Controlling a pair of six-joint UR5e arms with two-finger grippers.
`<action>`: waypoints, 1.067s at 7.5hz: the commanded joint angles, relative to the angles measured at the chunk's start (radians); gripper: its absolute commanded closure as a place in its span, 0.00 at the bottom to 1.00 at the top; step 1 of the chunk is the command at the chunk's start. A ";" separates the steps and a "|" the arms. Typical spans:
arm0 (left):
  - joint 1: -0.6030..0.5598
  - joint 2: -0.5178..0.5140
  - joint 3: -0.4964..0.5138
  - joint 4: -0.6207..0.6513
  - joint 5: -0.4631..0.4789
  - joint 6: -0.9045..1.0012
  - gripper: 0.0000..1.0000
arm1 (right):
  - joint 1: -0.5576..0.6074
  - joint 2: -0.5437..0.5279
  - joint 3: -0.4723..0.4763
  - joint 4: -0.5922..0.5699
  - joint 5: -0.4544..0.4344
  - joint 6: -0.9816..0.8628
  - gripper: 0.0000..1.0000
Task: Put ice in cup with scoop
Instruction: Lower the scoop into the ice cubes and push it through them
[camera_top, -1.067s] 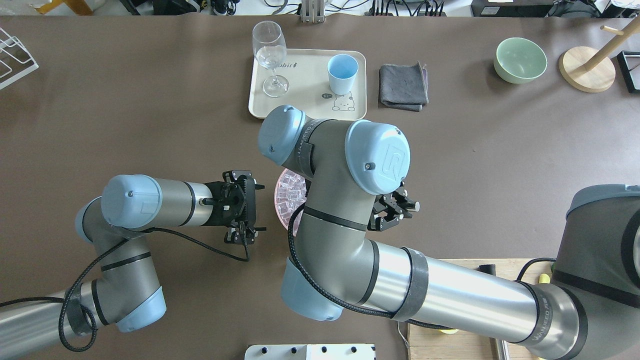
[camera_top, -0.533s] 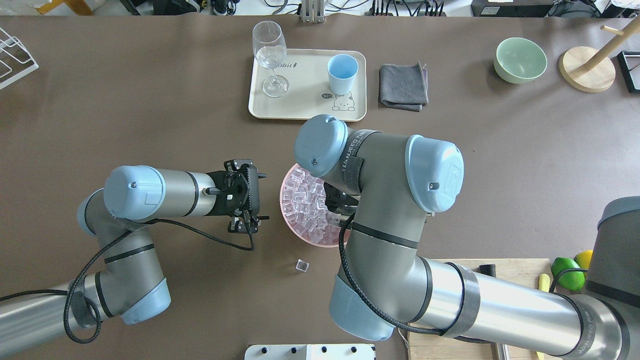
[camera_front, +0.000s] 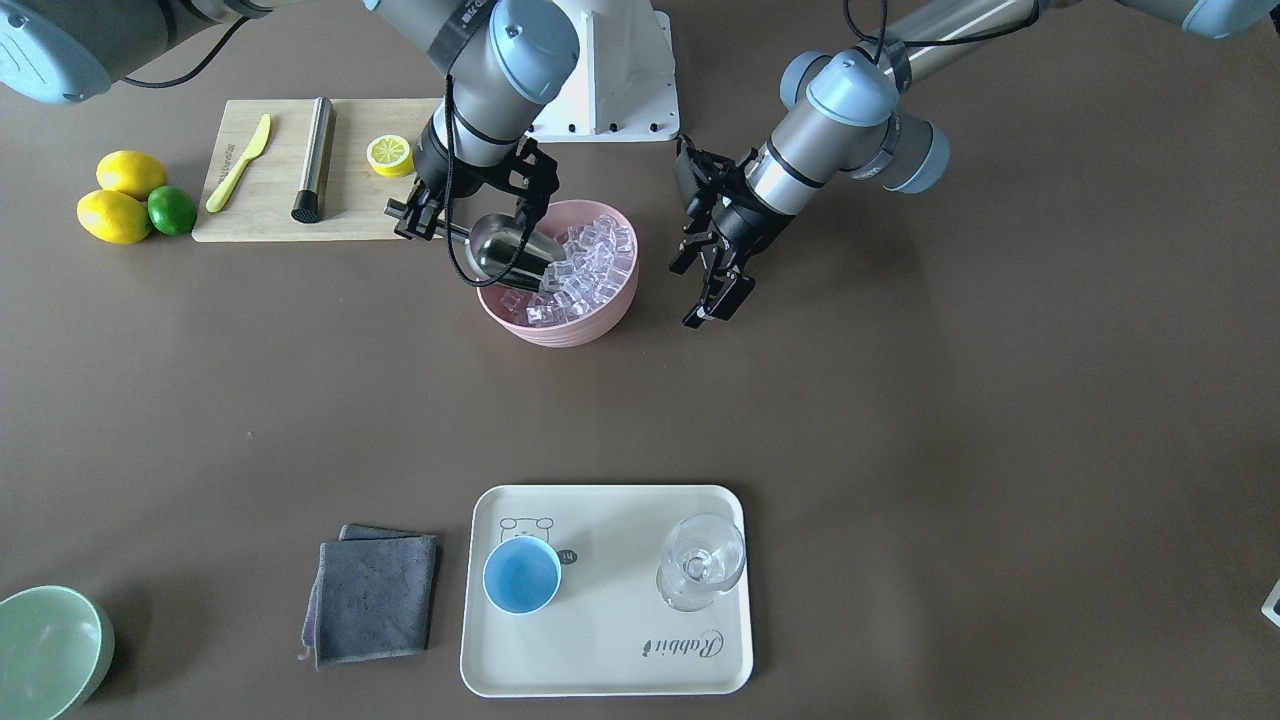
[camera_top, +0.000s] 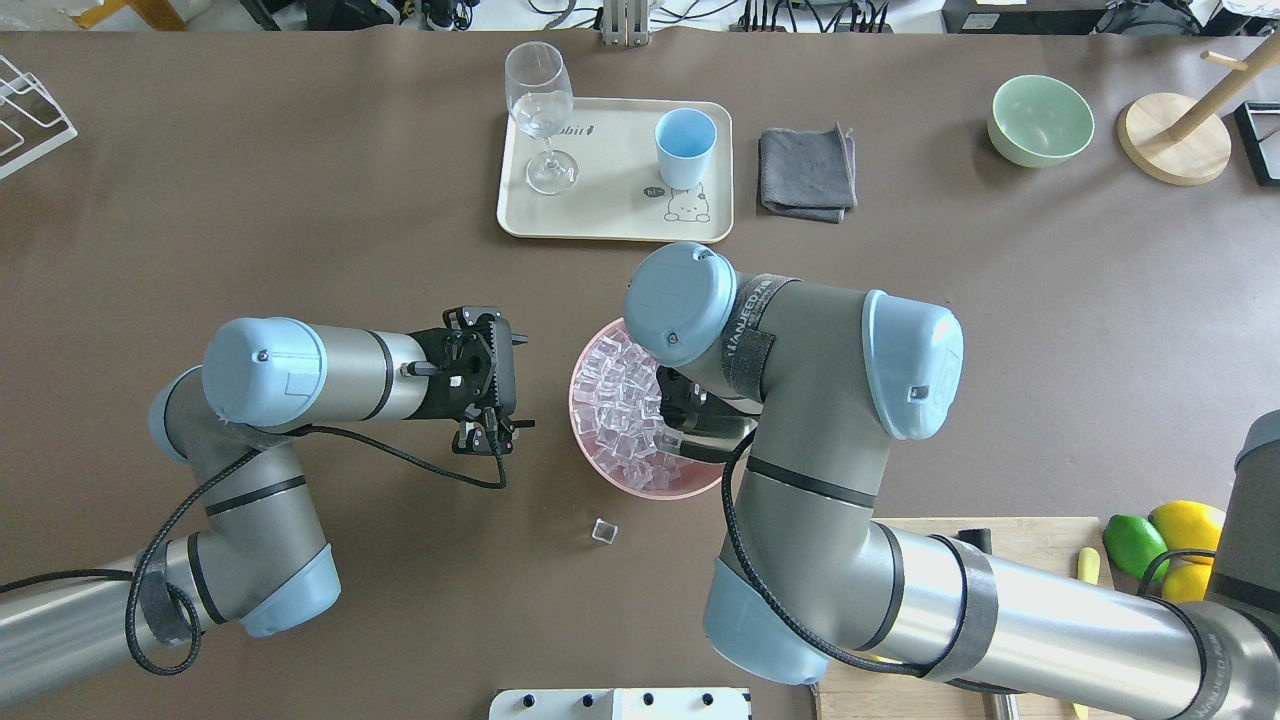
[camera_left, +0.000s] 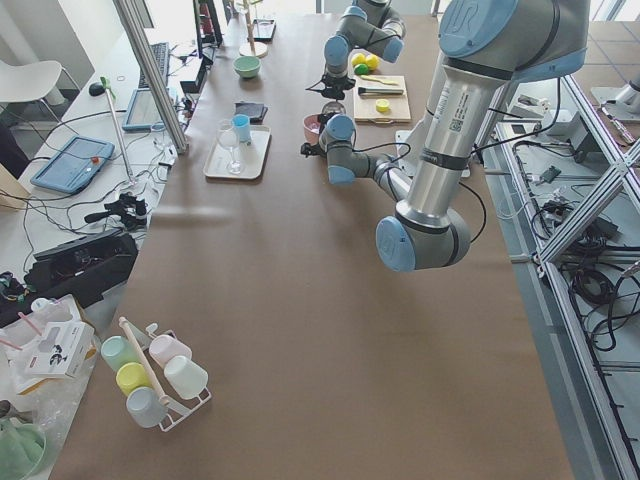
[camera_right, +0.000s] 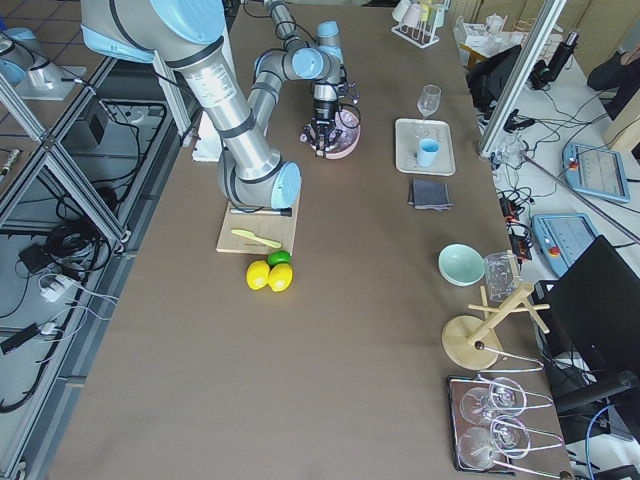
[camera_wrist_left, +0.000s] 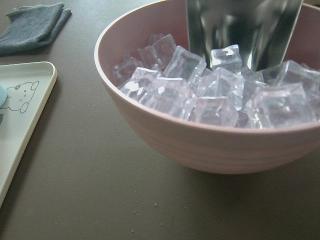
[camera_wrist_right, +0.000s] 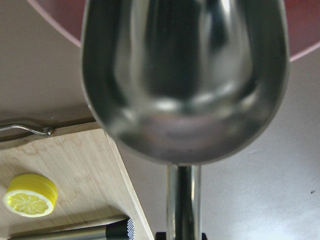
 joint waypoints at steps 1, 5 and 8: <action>-0.001 0.001 -0.001 0.000 -0.006 0.001 0.02 | 0.000 -0.043 0.028 0.075 0.010 -0.020 1.00; 0.001 -0.002 0.006 0.000 -0.006 0.001 0.02 | 0.003 -0.083 0.056 0.116 0.089 -0.077 1.00; 0.001 -0.005 0.008 0.000 -0.006 0.003 0.02 | 0.012 -0.085 0.055 0.118 0.089 -0.077 1.00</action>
